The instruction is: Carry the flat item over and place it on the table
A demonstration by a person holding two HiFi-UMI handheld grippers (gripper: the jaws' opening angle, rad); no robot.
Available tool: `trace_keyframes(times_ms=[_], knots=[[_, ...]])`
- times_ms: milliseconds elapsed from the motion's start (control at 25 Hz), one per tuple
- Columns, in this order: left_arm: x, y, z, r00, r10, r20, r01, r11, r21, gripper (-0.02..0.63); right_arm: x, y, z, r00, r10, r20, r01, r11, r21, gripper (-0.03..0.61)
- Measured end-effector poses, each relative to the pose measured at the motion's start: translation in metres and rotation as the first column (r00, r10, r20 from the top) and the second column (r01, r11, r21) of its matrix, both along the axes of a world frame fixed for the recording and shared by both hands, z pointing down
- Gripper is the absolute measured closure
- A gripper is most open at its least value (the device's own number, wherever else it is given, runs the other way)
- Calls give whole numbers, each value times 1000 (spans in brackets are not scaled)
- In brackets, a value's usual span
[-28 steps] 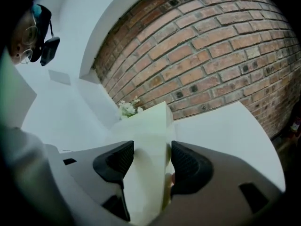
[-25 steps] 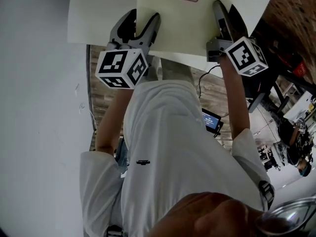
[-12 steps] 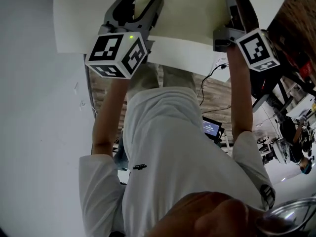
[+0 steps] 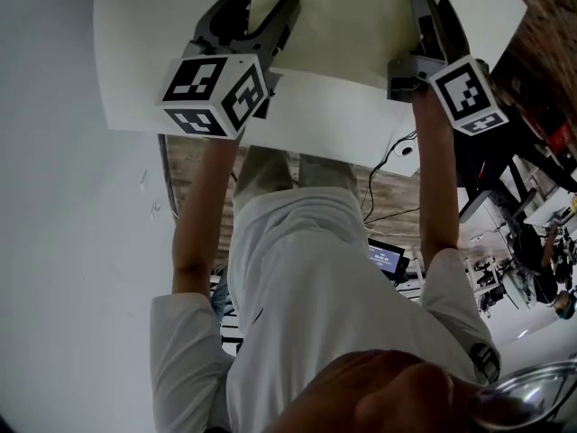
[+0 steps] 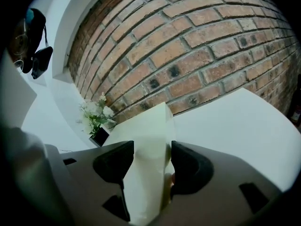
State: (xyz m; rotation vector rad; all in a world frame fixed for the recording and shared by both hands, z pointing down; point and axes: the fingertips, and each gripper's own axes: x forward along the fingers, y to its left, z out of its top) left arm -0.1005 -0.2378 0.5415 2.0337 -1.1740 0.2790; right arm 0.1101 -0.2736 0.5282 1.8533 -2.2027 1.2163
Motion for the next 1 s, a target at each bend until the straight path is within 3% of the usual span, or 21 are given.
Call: trace_keyframes(times_ms=[1000], knots=[[31,-72,20,996,85,7,-85,996,-8,344,33,-52,25,996,85,40,-84,996,-34,305]])
